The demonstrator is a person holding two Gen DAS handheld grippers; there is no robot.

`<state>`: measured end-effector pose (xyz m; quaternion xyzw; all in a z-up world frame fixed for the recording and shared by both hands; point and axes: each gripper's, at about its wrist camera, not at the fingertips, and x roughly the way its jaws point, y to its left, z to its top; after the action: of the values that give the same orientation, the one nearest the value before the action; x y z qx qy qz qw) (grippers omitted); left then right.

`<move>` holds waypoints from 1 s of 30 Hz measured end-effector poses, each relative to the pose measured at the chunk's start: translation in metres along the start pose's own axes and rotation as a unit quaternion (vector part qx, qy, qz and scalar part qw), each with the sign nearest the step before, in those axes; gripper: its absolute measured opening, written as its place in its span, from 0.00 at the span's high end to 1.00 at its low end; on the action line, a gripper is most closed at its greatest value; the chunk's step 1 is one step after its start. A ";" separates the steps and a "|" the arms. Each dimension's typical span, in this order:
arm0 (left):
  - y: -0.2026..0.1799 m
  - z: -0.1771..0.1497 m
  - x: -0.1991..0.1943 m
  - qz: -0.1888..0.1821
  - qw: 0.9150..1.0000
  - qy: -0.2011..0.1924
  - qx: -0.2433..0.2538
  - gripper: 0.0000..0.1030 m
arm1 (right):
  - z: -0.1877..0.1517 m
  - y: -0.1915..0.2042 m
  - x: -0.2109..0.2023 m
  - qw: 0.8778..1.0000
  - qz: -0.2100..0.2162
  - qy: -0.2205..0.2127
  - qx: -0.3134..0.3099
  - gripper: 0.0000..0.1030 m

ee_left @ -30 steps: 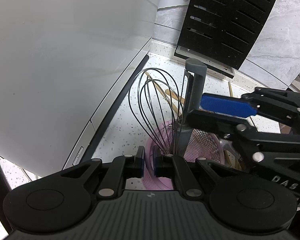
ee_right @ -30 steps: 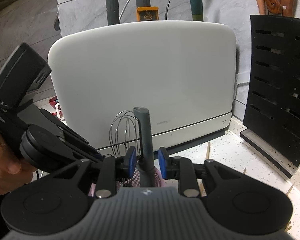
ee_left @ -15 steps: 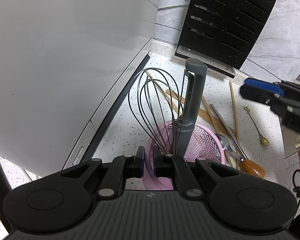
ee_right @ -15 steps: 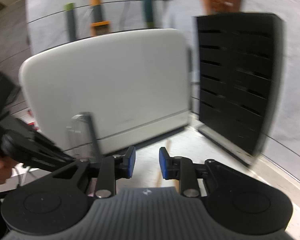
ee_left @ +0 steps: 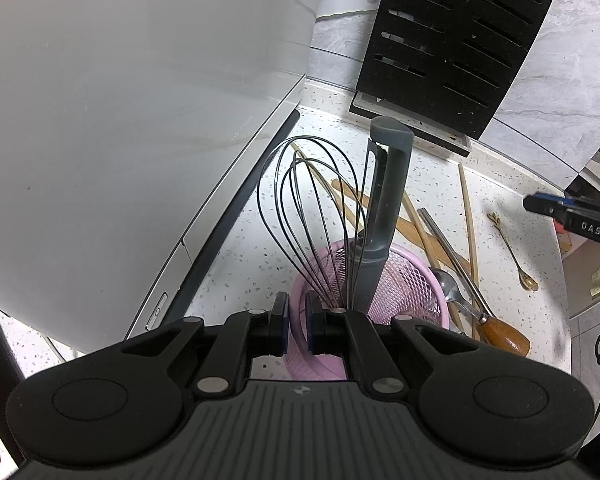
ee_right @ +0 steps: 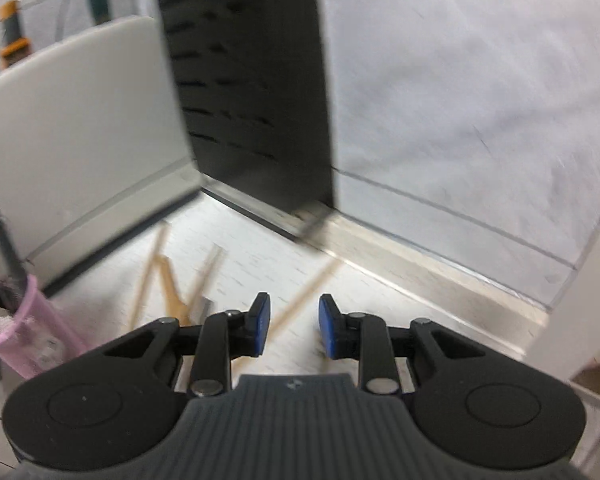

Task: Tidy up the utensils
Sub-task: 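Open the right tool and move it toward the metal spoons and forks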

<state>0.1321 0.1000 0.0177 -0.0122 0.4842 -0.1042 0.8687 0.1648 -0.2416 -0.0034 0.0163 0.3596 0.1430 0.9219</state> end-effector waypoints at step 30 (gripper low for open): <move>0.001 0.000 0.000 -0.003 1.000 0.000 0.002 0.92 | -0.031 0.078 0.040 0.987 0.084 0.111 -0.078 0.73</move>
<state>0.1326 0.1012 0.0175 -0.0118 0.4842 -0.1083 0.8681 0.1530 -0.1580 -0.0424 -0.0419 0.4449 0.2489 0.8593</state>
